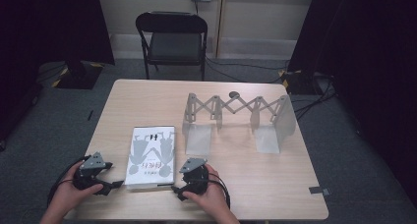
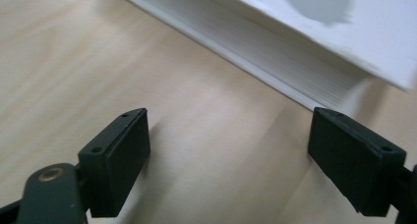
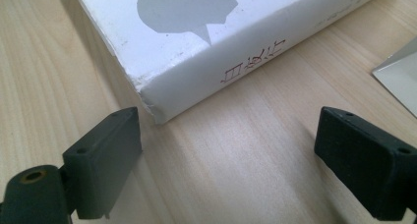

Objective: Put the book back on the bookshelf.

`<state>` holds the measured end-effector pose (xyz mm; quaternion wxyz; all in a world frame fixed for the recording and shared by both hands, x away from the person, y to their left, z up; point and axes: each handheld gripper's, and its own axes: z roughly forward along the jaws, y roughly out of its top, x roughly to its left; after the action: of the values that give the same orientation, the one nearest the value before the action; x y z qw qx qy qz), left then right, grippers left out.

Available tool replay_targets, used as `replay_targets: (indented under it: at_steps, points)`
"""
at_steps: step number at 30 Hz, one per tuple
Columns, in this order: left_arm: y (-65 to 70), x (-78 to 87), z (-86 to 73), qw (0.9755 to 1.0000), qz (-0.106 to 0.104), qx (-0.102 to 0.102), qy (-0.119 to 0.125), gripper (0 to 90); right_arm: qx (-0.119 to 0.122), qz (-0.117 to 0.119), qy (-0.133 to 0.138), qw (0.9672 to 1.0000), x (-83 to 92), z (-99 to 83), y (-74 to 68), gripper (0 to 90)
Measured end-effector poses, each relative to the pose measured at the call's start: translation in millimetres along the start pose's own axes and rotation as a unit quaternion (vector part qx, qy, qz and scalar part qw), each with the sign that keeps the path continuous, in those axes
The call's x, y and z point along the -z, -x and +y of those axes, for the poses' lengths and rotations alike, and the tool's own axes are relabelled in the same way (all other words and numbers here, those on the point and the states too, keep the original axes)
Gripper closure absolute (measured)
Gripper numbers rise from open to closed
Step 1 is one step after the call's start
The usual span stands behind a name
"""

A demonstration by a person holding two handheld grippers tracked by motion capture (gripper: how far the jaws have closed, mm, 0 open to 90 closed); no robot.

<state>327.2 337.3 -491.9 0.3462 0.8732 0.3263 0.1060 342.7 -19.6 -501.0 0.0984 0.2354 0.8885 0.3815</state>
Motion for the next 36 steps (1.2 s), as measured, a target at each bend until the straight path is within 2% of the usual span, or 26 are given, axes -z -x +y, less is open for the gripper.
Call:
replay_targets:
  at_steps: [1, 4, 5, 8, 9, 10, 13, 16, 18, 20, 21, 24, 25, 28, 31, 34, 36]
  points:
    - [4.2, 1.6, -0.3, 1.0000, -0.005, -0.006, -0.005, 16.4, 0.000, 0.000, 0.000, 1.0000, -0.1, 0.1, 0.1, 10.2]
    - [9.8, 2.6, -0.6, 0.9999, -0.010, -0.007, -0.004, 16.6, 0.001, 0.000, 0.000, 1.0000, -0.1, 0.1, 0.1, 10.2]
    - [13.5, 2.9, 0.5, 0.9996, -0.020, -0.016, -0.009, 16.4, 0.002, 0.002, 0.000, 1.0000, -0.3, 0.2, 0.5, 10.2]
    - [18.3, 1.2, 1.3, 0.9993, -0.030, -0.022, -0.005, 16.6, 0.003, 0.003, 0.000, 1.0000, -0.5, 0.5, 0.7, 10.2]
    - [22.4, -2.0, 3.3, 0.9989, -0.029, -0.035, -0.015, 16.1, 0.002, 0.002, 0.000, 1.0000, -0.5, 0.7, 0.5, 10.4]
    - [24.7, -4.4, 3.7, 0.9992, -0.026, -0.031, -0.005, 14.8, 0.001, 0.001, 0.001, 1.0000, -1.0, 0.9, -0.1, 10.6]
    - [27.4, -6.0, 7.3, 0.9990, -0.029, -0.032, -0.011, 15.7, 0.003, 0.002, 0.000, 1.0000, -0.9, 1.9, -0.4, 12.8]
    - [32.1, -10.9, 9.6, 0.9991, -0.019, -0.038, -0.004, 15.9, 0.004, 0.003, -0.003, 1.0000, -1.1, 3.3, -1.8, 13.8]
    - [32.8, -10.8, 10.1, 0.9989, -0.022, -0.041, -0.004, 20.4, 0.005, 0.005, -0.003, 1.0000, -1.4, 3.7, -2.4, 13.8]
    - [33.5, -10.9, 10.9, 0.9984, -0.024, -0.050, 0.000, 24.1, 0.017, 0.004, -0.001, 0.9998, 0.0, 6.6, -4.8, 14.7]
    - [34.8, -12.7, 12.2, 0.9990, -0.021, -0.039, 0.008, 25.2, 0.020, 0.007, 0.002, 0.9998, 0.5, 8.1, -5.8, 14.7]
    - [35.0, -13.3, 13.7, 0.9989, -0.019, -0.042, 0.006, 30.9, 0.046, 0.001, 0.006, 0.9989, 3.0, 14.5, -10.6, 14.7]
    - [36.7, -15.0, 14.9, 0.9991, -0.016, -0.036, 0.015, 33.3, 0.049, 0.000, 0.010, 0.9988, 3.9, 16.5, -11.1, 14.7]
    - [38.5, -18.0, 17.3, 0.9989, -0.019, -0.038, 0.021, 37.5, 0.054, 0.007, 0.015, 0.9984, 4.8, 20.7, -12.4, 14.7]
    - [38.6, -17.4, 19.9, 0.9992, -0.013, -0.037, 0.010, 39.8, 0.061, 0.012, 0.021, 0.9978, 4.1, 23.2, -14.9, 14.7]
    - [38.7, -17.3, 20.0, 0.9992, -0.012, -0.036, 0.009, 40.6, 0.059, 0.015, 0.023, 0.9979, 2.6, 25.2, -15.5, 14.7]
    - [40.1, -18.1, 21.2, 0.9995, -0.011, -0.028, 0.010, 41.0, 0.057, 0.014, 0.025, 0.9980, 1.2, 26.2, -15.9, 14.7]
